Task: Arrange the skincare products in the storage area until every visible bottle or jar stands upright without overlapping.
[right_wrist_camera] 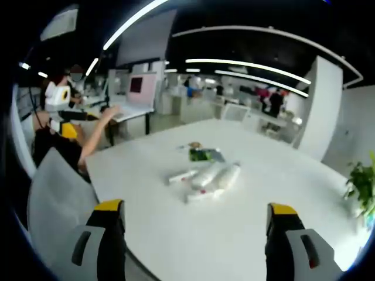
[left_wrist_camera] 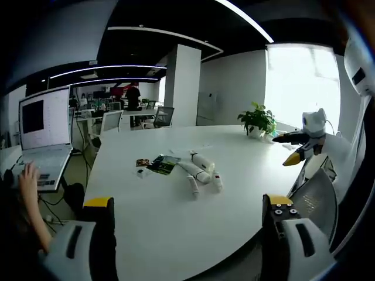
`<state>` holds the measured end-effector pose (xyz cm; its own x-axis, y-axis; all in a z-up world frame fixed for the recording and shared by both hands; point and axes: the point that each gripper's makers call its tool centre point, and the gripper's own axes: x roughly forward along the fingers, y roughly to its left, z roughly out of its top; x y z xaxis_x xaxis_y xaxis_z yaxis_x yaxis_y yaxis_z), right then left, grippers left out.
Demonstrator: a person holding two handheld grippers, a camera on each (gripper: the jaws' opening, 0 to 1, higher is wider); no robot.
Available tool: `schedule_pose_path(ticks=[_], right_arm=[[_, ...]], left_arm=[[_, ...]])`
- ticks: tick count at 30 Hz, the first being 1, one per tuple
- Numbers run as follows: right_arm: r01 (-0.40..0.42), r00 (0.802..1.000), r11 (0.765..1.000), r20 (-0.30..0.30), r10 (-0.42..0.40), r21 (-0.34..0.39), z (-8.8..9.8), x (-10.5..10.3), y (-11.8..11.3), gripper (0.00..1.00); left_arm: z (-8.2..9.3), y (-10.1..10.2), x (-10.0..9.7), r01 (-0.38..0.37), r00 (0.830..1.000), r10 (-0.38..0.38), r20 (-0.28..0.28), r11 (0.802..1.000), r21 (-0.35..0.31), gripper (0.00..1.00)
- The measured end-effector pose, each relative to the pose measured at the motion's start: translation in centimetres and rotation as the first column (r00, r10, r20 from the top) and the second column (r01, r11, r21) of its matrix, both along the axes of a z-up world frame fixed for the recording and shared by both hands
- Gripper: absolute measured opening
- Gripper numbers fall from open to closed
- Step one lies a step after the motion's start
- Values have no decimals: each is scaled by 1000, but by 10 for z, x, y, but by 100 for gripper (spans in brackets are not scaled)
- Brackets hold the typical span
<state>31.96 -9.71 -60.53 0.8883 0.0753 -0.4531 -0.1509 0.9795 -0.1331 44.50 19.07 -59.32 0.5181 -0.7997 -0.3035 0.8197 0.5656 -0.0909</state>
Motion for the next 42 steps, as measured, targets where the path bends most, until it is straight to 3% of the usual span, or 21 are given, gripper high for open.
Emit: schedule_pose_path(ticks=[42], right_arm=[[-16, 1000, 1000, -2, 16, -6, 1, 13, -7, 99]], left_arm=[[6, -22, 10, 52, 999, -52, 2, 998, -18, 100]])
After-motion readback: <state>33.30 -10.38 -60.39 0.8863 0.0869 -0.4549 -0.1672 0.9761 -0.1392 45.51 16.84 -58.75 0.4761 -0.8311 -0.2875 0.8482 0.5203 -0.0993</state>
